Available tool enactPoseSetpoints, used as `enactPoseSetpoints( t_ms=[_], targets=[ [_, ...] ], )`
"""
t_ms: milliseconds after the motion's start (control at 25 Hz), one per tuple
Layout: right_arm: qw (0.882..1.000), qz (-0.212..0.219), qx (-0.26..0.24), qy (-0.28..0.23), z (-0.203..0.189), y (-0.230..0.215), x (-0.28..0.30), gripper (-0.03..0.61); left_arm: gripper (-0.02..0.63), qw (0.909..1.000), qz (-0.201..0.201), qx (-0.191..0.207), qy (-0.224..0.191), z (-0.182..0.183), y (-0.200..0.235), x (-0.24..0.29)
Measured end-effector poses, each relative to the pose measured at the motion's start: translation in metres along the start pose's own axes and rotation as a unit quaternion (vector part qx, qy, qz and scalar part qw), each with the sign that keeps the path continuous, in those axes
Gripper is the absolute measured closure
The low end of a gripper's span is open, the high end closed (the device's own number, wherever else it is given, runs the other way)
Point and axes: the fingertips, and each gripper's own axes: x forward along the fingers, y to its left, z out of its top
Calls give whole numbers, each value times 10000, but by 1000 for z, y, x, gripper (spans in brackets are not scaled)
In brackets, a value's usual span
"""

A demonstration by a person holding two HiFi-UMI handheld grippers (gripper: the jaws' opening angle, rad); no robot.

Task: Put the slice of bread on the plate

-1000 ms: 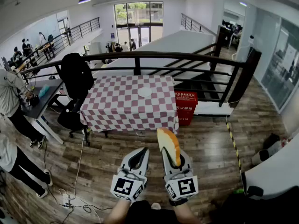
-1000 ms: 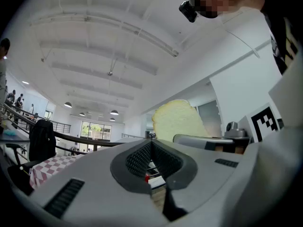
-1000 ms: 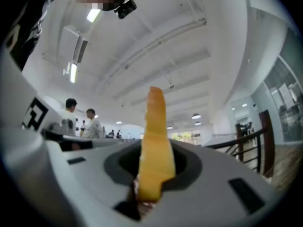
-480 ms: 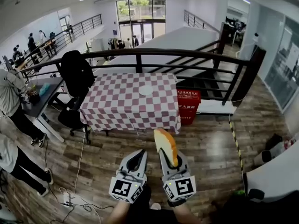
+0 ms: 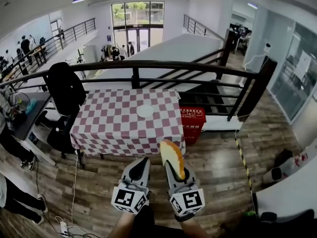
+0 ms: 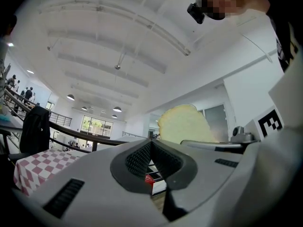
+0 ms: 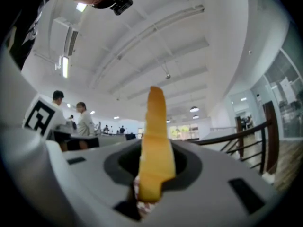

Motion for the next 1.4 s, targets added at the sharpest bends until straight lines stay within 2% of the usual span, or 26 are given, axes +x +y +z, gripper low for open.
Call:
enactPoseSetpoints(
  t_ms=[160, 320, 440, 640, 840, 1000, 1200, 1400],
  targets=[
    [10000, 65, 47, -10, 7, -16, 67, 479, 595, 9999, -29, 55, -114, 21, 42, 49],
    [9996, 260, 14, -87, -13, 9, 145, 479, 595, 9995, 68, 89, -310, 24, 119, 64],
    [9991, 382, 28, -156, -22, 21, 186, 479, 595, 9995, 155, 68, -263, 20, 163, 77],
    [9975, 463, 424, 318, -73, 25, 225, 479, 595, 9982, 440, -261, 327, -23, 224, 96],
    [9929, 512, 860, 638, -115, 13, 267, 479, 595, 9952, 675, -414, 576, -54, 264, 111],
    [9901, 475, 1086, 752, -138, -14, 313, 479, 595, 9927, 761, -555, 750, -77, 295, 147],
    [9899, 906, 850, 687, -147, -43, 387, 479, 595, 9919, 765, -580, 835, -94, 331, 214],
    [9879, 886, 1032, 749, -162, -88, 450, 479, 595, 9885, 803, -720, 1059, -120, 363, 275]
  ],
)
